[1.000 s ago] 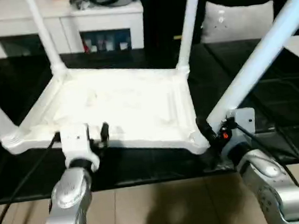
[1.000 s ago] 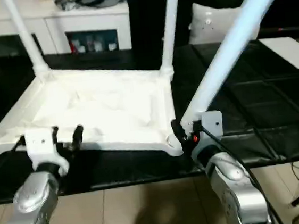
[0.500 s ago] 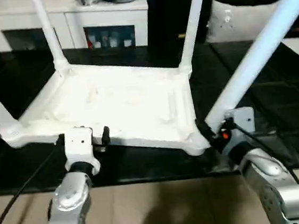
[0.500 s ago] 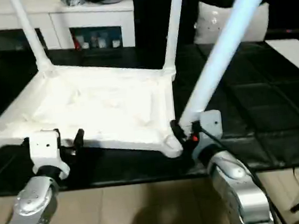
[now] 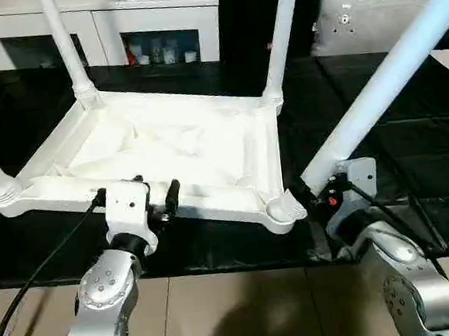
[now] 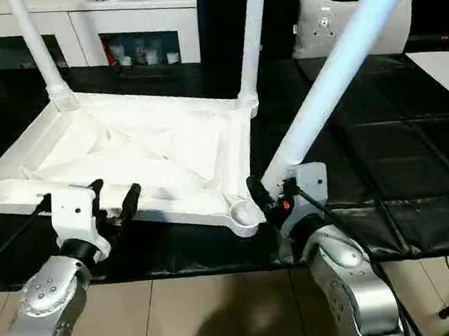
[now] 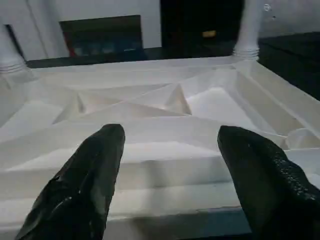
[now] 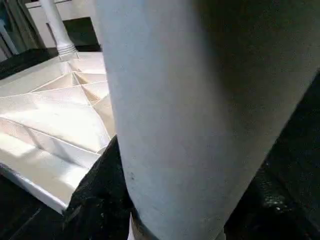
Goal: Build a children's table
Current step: Move to table
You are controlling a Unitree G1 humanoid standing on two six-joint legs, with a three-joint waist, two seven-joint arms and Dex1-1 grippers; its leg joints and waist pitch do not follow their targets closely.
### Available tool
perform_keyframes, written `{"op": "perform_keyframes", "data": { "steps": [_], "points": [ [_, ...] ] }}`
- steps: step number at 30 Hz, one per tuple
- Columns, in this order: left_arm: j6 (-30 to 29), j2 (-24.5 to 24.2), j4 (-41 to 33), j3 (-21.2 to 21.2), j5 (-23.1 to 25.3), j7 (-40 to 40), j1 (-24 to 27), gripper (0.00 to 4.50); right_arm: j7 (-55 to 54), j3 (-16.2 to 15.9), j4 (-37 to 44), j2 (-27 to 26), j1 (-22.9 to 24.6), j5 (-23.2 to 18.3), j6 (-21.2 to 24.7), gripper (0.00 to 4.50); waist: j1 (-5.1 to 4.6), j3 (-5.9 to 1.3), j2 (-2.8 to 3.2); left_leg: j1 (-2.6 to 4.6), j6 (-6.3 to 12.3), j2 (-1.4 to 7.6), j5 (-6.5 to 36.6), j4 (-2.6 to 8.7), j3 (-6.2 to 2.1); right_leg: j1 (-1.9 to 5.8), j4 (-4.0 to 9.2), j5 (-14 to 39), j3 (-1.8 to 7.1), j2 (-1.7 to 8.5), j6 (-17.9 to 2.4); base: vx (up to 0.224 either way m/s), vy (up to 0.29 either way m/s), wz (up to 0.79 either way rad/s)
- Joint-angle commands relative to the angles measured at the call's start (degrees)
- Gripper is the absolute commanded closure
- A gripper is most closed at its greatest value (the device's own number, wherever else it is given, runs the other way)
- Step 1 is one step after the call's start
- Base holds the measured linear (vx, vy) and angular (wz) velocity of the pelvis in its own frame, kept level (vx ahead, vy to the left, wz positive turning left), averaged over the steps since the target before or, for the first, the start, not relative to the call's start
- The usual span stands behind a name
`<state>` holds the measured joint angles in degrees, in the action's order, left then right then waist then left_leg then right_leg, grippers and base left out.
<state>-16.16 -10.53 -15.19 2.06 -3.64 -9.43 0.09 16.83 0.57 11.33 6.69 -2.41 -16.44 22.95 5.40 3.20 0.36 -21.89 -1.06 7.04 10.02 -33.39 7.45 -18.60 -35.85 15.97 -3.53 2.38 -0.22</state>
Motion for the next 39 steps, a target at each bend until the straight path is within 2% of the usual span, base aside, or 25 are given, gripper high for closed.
{"op": "perform_keyframes", "data": {
  "steps": [1, 6, 8, 9, 11, 12, 13, 14, 15, 16, 18, 19, 20, 21, 22, 23, 24, 25, 27, 29, 32, 33, 36, 38, 39],
  "points": [
    [-0.45, -0.23, -0.13, -0.09, -0.03, -0.46, -1.13, 1.08, 0.18, 0.06, 1.17, -0.19, -0.52, -0.59, -0.39, 2.59, 0.12, -1.49, 0.18, 2.12, -2.03, 5.57, 33.92, 4.84, -2.19, 1.64, 8.31, 32.83, 3.44, 6.97, -5.64, 0.000, 0.000, 0.00],
    [-1.01, -0.13, -0.54, 0.11, -0.13, -0.80, -1.08, 1.08, 0.78, -1.16, 0.44, 0.85, -1.38, 0.72, -0.80, 2.59, 0.03, -1.99, 0.44, 3.57, -0.18, 5.95, 29.48, 6.16, -1.55, 3.50, 9.08, 26.73, 2.33, 5.49, -4.58, 0.033, 0.012, -0.02],
    [-0.96, -0.15, -0.67, -0.01, -0.27, -0.86, -0.56, 1.08, 1.75, -2.97, 0.64, 1.79, -1.14, 2.14, -1.20, 2.59, -0.70, -3.05, 0.86, 4.74, 3.52, 6.67, 23.01, 6.82, -2.37, 3.77, 7.12, 10.96, 1.48, 4.28, -5.89, 0.094, 0.032, -0.04],
    [-0.80, -0.19, -0.45, -0.01, -0.17, -0.78, -0.46, 1.08, 2.02, -3.36, 0.73, 1.86, -0.89, 2.22, -1.01, 2.59, 0.57, -3.21, 0.83, -0.99, 11.13, 2.23, 14.62, 4.87, -2.39, 8.85, 9.83, 7.18, -0.65, 6.70, -3.38, 0.101, 0.028, 0.31],
    [-0.85, -0.18, -0.52, 0.03, -0.20, -0.81, -0.40, 1.08, 2.34, -3.52, 0.84, 1.83, -0.68, 2.18, -1.13, 2.59, 0.47, -3.46, -0.18, -3.25, 15.50, 2.00, 5.59, 0.83, -1.93, 10.92, 11.68, 9.07, -1.91, 9.97, -0.21, 0.116, 0.024, 0.45],
    [-0.94, -0.14, -0.65, 0.07, -0.20, -0.81, -0.35, 1.08, 2.50, -3.48, 0.91, 1.76, -0.60, 2.05, -1.31, 2.59, 0.48, -3.86, 0.97, -2.00, 16.35, 2.21, 0.77, 1.31, -2.79, 10.87, 10.97, 5.75, -4.03, 7.89, 1.04, 0.177, 0.037, 0.62],
    [-0.97, -0.13, -0.78, 0.16, -0.21, -0.87, -0.27, 1.08, 2.54, -3.38, 0.95, 1.64, -0.53, 1.97, -1.61, 2.59, -0.84, -4.17, 2.03, 4.21, 22.63, 2.02, -4.24, 2.71, -6.97, 7.75, 6.14, 2.16, -6.73, 0.82, 2.99, 0.177, 0.037, 0.62],
    [-0.95, -0.15, -0.83, 0.30, -0.25, -1.06, -0.18, 1.08, 2.47, -2.62, 0.86, 1.08, -0.48, 0.92, -1.55, 2.59, -3.50, -5.08, 3.14, 12.57, 26.02, 6.93, -5.83, 1.83, -10.62, -0.94, 0.53, 7.49, -4.97, -0.41, 2.69, 0.250, 0.026, 0.54],
    [-0.93, -0.16, -0.84, 0.38, -0.27, -1.18, -0.12, 1.08, 2.41, -2.12, 0.79, 0.71, -0.45, 0.22, -1.49, 2.59, -3.18, -4.68, 1.93, 12.14, 28.96, 10.35, -9.59, 1.97, -13.12, -4.11, -4.43, 11.98, -1.78, 1.13, 1.92, 0.212, 0.012, 0.28],
    [-0.84, -0.35, -0.81, 0.69, -0.16, -1.51, -0.08, 1.08, 2.16, -1.76, 0.62, 0.65, -0.56, 0.12, -1.60, 2.59, -1.67, -4.26, 2.32, 9.82, 25.57, 8.41, -13.93, 1.15, -10.22, -6.09, -6.96, 7.79, -0.78, 0.97, 4.26, 0.212, 0.012, 0.28],
    [-0.81, -0.89, -0.88, 1.86, -0.44, -3.19, 0.02, 1.08, 1.76, -1.55, 0.14, 1.29, -0.81, 0.96, -2.20, 2.59, -1.42, -3.86, 2.01, 7.51, 21.97, 7.00, -12.65, 3.12, -7.47, -6.05, -8.09, 2.91, -0.89, 0.45, 6.16, 0.105, 0.008, 0.07],
    [-0.75, -1.09, -0.96, 2.43, -0.54, -3.89, 0.04, 1.08, 1.56, -1.51, 0.00, 1.49, -0.76, 1.22, -2.46, 2.59, -1.24, -2.71, 0.37, 5.36, 19.86, 5.49, -2.91, 4.86, -4.69, -5.77, -4.95, -5.14, 0.36, 1.13, 3.94, 0.096, -0.008, 0.04],
    [-0.75, -1.12, -0.97, 2.50, -0.57, -4.00, 0.04, 1.08, 1.52, -1.49, -0.01, 1.50, -0.76, 1.23, -2.47, 2.59, -1.34, -2.71, -0.72, 6.20, 19.43, 4.38, 1.42, 4.65, -4.54, -5.52, -1.82, -6.55, 1.46, 2.01, 2.63, 0.088, -0.048, -0.01],
    [-0.36, -1.36, -1.12, 3.41, -1.13, -5.44, 0.15, 1.08, 1.07, -1.20, -0.10, 1.58, -0.61, 1.42, -2.59, 2.59, -0.96, -2.72, -3.37, 4.63, 15.35, 0.82, 10.75, 2.86, -2.35, -2.26, 3.34, -4.87, 5.52, 5.04, 1.71, 0.067, -0.119, -0.02],
    [-0.01, -1.67, -1.24, 4.24, -1.51, -6.71, 0.29, 1.08, 0.73, -1.00, -0.17, 1.69, -0.41, 1.73, -2.85, 2.59, 0.48, -1.45, -5.00, 2.29, 12.31, -0.83, 13.33, -0.01, -1.83, -0.29, 7.67, 13.06, 9.35, 8.06, 5.33, 0.067, -0.119, -0.02],
    [0.04, -1.88, -1.28, 4.59, -1.50, -7.11, 0.32, 1.08, 0.65, -0.91, -0.20, 1.69, -0.34, 1.91, -2.98, 2.59, 2.30, -2.56, -3.60, 2.78, 7.16, -0.76, 8.72, -4.80, -3.22, 1.22, 8.94, 26.13, 12.78, 13.44, -0.27, 0.077, -0.104, -0.03],
    [-0.17, -1.99, -1.23, 4.79, -1.42, -7.24, 0.30, 1.08, 0.67, -0.86, -0.22, 1.68, -0.28, 2.01, -3.01, 2.59, 2.28, -2.93, -3.53, 1.20, 4.74, 0.02, 4.94, -4.39, -4.15, 2.72, 7.25, 21.90, 12.51, 13.16, -2.52, 0.093, -0.041, -0.06],
    [-0.25, -1.89, -0.93, 4.90, -1.23, -7.10, 0.17, 1.08, 0.52, -0.87, -0.12, 1.80, -0.22, 2.38, -2.91, 2.59, 1.55, -2.49, -2.48, 0.73, -0.03, 1.04, -4.69, -1.36, -4.33, 1.63, 4.31, -1.02, 8.71, 8.59, -7.08, 0.093, -0.041, -0.06],
    [-0.08, -1.72, -0.65, 4.83, -1.12, -6.93, 0.06, 1.08, 0.55, -0.80, 0.10, 1.78, -0.10, 2.35, -2.85, 2.59, 0.32, -3.24, -0.70, 1.13, -1.44, 2.65, -14.62, 0.36, -3.75, -0.22, 1.59, -17.12, 5.46, 3.75, -7.17, 0.035, -0.013, -0.03],
    [0.24, -0.82, 0.37, 4.36, -0.99, -6.18, -0.49, 1.08, 0.22, -0.71, 0.77, 1.97, 0.57, 2.56, -3.27, 2.59, -0.48, -3.83, -0.49, 2.09, -2.68, 3.14, -15.83, 0.14, -4.07, -0.46, 1.07, -21.15, 4.75, 3.74, -9.72, 0.000, 0.000, 0.00],
    [-0.61, 0.08, 1.92, 3.44, -0.86, -4.72, -1.55, 1.08, 0.32, -0.46, 1.12, 1.79, 1.26, 1.52, -2.89, 2.59, -1.07, -2.98, -0.56, 1.68, -1.74, 3.07, -0.91, 1.15, -3.62, 0.20, 2.98, -9.32, 5.35, 5.35, -12.46, -0.002, 0.023, -0.02],
    [-0.09, -0.01, 2.45, 3.37, -0.45, -4.31, -1.97, 1.08, 0.38, -0.50, 1.29, 1.90, 1.41, 1.55, -2.97, 2.59, -0.71, -2.46, -1.40, 3.87, -5.25, 1.61, 13.70, 0.21, 0.87, -1.79, 6.23, 11.15, 9.95, 3.16, -10.51, -0.026, 0.051, -0.37],
    [-0.16, -0.51, 2.69, 3.66, 1.02, -3.44, -2.49, 1.08, 0.12, -0.63, 1.30, 2.04, 1.37, 2.49, -3.44, 2.59, 2.54, -1.88, -2.24, 3.19, -0.35, 1.00, 14.12, -4.96, -0.92, 0.21, 10.96, 35.30, 19.99, 7.64, -9.35, -0.043, 0.066, -0.46],
    [0.04, -0.78, 2.80, 3.87, 1.70, -3.19, -2.66, 1.08, -0.01, -0.66, 1.27, 2.06, 1.33, 2.81, -3.65, 2.59, 2.57, -1.85, -1.80, 2.28, -0.78, 0.78, 12.05, -4.44, -2.41, 0.17, 10.34, 34.23, 20.98, 5.46, -8.10, -0.053, 0.111, -0.52],
    [-0.26, -0.39, 3.01, 3.69, 1.21, -3.14, -3.04, 1.08, -0.18, -0.16, 1.24, 1.44, 0.91, 2.30, -3.52, 2.59, 0.00, -2.12, 0.00, 3.26, 2.02, 3.02, 13.68, 3.13, -3.53, -3.41, 5.29, 19.15, 11.69, -0.20, -8.48, -0.031, 0.157, -0.16]
  ]
}}
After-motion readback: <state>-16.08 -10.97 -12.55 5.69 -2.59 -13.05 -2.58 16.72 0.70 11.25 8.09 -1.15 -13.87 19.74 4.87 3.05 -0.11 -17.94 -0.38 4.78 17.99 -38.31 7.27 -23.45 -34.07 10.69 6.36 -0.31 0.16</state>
